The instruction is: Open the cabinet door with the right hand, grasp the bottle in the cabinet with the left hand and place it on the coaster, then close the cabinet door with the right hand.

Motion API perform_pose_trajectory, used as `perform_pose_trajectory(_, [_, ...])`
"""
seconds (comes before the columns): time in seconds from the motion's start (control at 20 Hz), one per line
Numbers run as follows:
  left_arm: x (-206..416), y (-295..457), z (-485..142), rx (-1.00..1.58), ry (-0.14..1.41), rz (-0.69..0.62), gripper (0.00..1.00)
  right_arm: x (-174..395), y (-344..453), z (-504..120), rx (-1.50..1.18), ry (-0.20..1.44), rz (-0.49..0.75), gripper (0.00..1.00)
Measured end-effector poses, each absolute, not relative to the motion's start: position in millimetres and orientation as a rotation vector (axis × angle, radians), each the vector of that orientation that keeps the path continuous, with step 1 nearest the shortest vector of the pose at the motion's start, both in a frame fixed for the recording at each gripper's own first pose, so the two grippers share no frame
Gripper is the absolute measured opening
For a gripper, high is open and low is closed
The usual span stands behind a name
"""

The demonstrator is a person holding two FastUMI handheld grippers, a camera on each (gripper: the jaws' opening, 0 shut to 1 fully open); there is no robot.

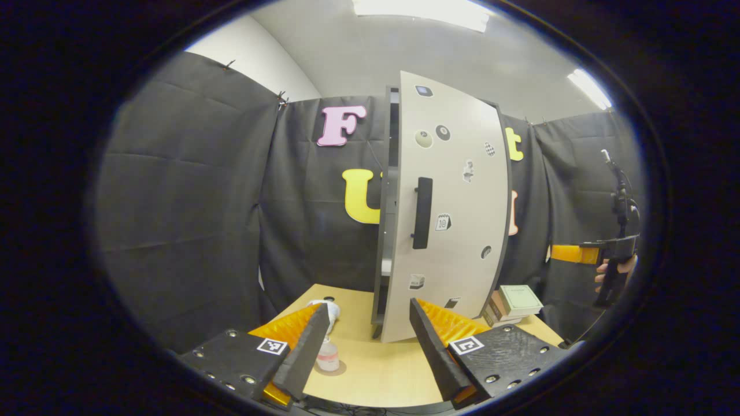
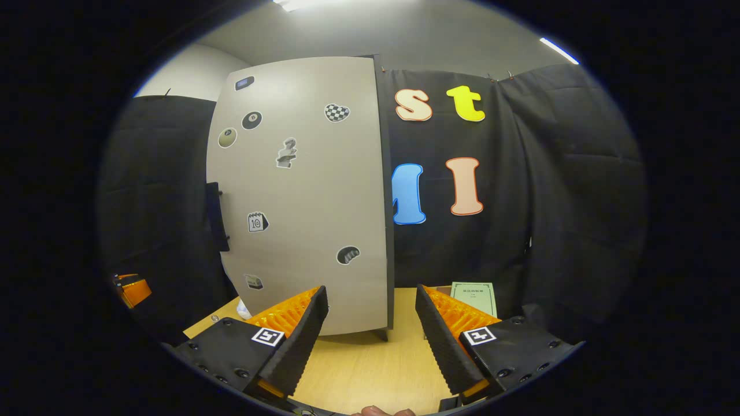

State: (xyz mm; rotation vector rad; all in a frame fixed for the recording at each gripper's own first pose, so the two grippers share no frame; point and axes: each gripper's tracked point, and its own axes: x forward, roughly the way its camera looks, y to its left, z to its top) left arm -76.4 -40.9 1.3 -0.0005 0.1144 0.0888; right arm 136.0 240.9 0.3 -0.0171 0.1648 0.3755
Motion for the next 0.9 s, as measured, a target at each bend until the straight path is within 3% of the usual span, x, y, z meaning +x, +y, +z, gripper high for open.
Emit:
perform_pose_trajectory(0.05, [-78, -47, 1, -0.013, 0.114, 0.083, 0.84, 134, 235, -2, -0.038, 0.158, 0.367, 0.96])
perform_pose_trajectory(0.1, [-78, -52, 2, -0.026, 0.111, 0.073, 0.85, 132, 230, -5, -0.057, 0.156, 0.364, 0.92])
perform_pose_trajectory(0.35, [-83, -68, 12, 0.019, 0.091, 0.051, 0.84, 123, 213, -9, -0.051, 0.146, 0.363, 0.96])
perform_pose_trajectory(0.45, [-81, -75, 15, 0.042, 0.084, 0.044, 0.85, 120, 204, -10, -0.048, 0.14, 0.357, 0.92])
perform_pose_trajectory(0.65, [-75, -93, 17, 0.04, 0.085, 0.021, 0.87, 119, 177, -9, -0.028, 0.137, 0.32, 0.96])
perform_pose_trajectory(0.7, [-73, -97, 18, 0.041, 0.087, 0.012, 0.87, 120, 172, -10, -0.018, 0.142, 0.31, 0.92])
perform_pose_trajectory(0.75, [-69, -99, 19, 0.047, 0.086, 0.01, 0.87, 121, 167, -10, -0.012, 0.145, 0.302, 0.96])
perform_pose_trajectory(0.9, [-66, -102, 21, 0.07, 0.092, 0.008, 0.86, 128, 157, -9, -0.011, 0.151, 0.269, 0.96])
